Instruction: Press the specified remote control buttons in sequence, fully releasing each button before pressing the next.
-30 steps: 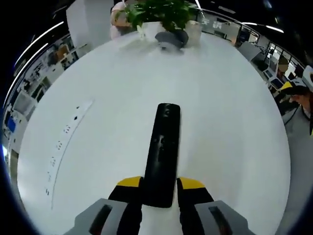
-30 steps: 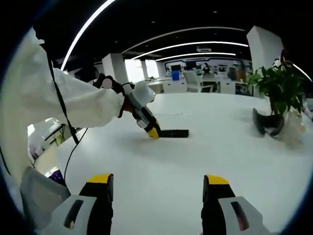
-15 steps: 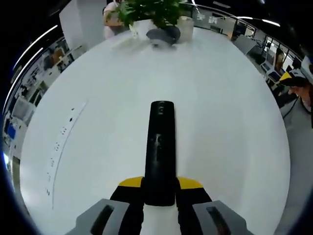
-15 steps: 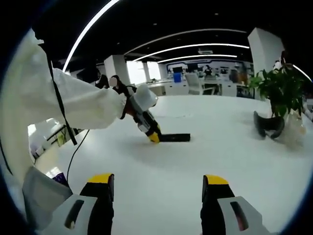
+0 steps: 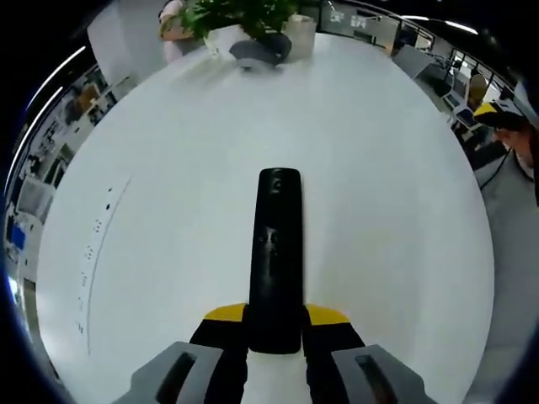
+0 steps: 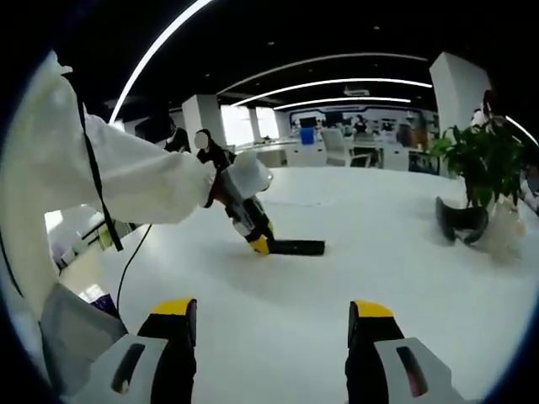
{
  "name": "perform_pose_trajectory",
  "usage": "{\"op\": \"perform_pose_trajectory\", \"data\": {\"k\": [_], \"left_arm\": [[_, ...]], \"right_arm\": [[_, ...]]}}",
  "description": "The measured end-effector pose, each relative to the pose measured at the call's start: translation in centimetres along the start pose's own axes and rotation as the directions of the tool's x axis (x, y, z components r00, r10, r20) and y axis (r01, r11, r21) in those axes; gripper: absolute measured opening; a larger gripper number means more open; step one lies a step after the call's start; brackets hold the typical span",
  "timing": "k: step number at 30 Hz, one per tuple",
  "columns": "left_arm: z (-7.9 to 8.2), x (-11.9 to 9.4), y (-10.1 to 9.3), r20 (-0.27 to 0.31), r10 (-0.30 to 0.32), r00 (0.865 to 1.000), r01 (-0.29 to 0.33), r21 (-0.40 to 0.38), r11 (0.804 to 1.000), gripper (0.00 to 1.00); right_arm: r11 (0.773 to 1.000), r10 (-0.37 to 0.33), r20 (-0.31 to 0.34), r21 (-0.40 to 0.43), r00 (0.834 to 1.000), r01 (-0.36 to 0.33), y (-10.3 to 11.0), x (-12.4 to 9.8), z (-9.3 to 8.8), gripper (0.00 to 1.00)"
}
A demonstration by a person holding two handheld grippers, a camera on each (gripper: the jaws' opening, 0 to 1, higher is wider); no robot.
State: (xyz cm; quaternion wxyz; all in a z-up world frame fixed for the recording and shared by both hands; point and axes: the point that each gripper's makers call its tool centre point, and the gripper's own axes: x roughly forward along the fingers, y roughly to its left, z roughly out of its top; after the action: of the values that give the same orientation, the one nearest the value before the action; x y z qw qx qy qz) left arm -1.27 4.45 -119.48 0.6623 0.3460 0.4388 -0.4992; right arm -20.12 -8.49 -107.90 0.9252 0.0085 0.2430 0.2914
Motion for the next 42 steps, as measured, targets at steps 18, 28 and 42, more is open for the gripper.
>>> {"op": "perform_pose_trajectory", "data": {"k": [18,28,42], "left_arm": [[-0.5,0.0,-2.9,-0.035,-0.009,0.999,0.010,0.024,1.000,0.24],[-1.0,-0.2,-4.7,-0.030,-0.015,0.999,0.016,0.021,1.000,0.24],[-1.4,-0.5,-7.3,-0.065,-0.022,0.998,0.024,0.037,0.999,0.24]], "right_arm": [[1.000,0.006,0.007,-0.029,1.000,-0.006,0.6,-0.5,0.7,0.68],[0.999,0.018,0.026,-0.027,1.000,-0.018,1.1,-0.8,1.4,0.60],[0.998,0.049,0.015,-0.039,0.999,-0.049,2.2,-1.6,1.6,0.39]]}}
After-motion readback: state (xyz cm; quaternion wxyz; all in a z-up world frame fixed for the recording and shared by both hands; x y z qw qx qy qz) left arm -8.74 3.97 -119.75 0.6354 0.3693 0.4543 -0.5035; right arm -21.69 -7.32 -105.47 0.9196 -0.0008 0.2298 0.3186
